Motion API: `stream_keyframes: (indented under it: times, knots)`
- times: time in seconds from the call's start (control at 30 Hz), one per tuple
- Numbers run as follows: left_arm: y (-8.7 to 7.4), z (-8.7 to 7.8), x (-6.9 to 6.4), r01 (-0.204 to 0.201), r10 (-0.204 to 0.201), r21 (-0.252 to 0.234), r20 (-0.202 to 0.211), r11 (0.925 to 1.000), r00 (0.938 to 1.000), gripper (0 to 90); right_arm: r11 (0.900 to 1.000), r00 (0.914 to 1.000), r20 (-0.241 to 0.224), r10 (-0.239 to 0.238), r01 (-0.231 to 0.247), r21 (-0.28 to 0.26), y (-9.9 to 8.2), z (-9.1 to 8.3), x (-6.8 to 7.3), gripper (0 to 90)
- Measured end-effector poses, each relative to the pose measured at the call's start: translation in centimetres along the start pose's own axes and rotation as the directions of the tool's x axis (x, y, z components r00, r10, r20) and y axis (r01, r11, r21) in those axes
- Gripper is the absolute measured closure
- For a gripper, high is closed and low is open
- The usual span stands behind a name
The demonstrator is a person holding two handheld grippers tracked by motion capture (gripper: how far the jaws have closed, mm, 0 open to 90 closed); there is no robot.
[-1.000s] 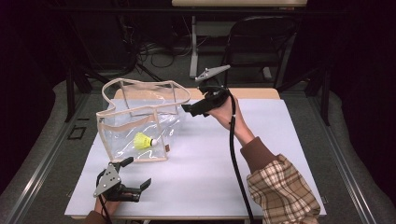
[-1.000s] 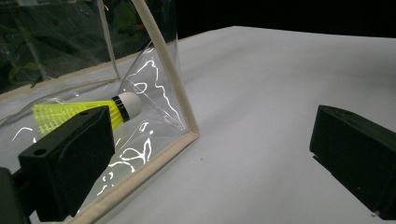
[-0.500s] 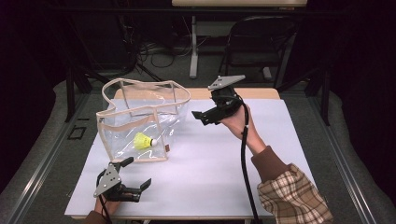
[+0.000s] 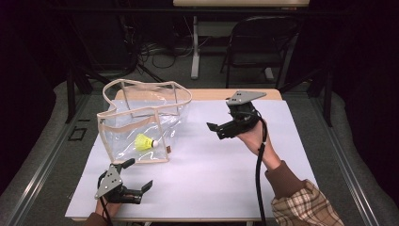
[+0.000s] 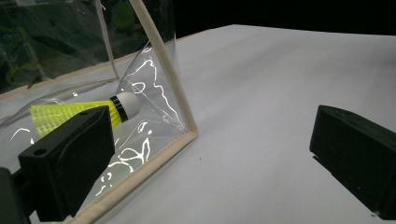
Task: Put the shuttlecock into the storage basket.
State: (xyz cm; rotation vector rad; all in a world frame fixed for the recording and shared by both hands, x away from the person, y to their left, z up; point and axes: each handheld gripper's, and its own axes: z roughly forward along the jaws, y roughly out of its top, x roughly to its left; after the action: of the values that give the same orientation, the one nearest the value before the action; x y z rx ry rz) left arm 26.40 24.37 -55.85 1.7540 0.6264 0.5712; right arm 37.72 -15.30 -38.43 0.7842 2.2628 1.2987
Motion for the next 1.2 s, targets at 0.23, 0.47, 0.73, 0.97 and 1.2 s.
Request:
stream_keyframes:
  times: [0.23, 0.47, 0.73, 0.97, 1.2]
  knots:
    - [0.0, 0.0, 0.0, -0.002, 0.002, 0.001, 0.002, 1.0000, 1.0000, 0.0, 0.9999, 0.9999, 0.014, -0.003, 0.003, -0.015, -1.7, -1.4, 0.5, 0.0]
    - [0.0, 0.0, 0.0, -0.004, 0.004, 0.003, 0.000, 1.0000, 1.0000, 0.0, 0.9991, 0.9990, 0.043, -0.007, 0.008, -0.041, -3.6, -2.8, 0.7, 0.0]
    - [0.0, 0.0, 0.0, -0.005, 0.005, 0.002, 0.000, 1.0000, 1.0000, 0.0, 0.9984, 0.9975, 0.070, -0.005, 0.009, -0.056, -6.0, -4.3, 1.0, 0.0]
    - [0.0, 0.1, 0.0, -0.006, 0.006, 0.003, 0.000, 1.0000, 1.0000, 0.0, 0.9982, 0.9964, 0.085, -0.001, 0.006, -0.059, -8.2, -5.0, 1.6, 0.0]
    - [0.0, 0.1, -0.1, -0.009, 0.009, 0.004, 0.001, 1.0000, 1.0000, 0.0, 0.9976, 0.9951, 0.098, 0.008, -0.001, -0.070, -10.0, -5.6, 2.1, 0.0]
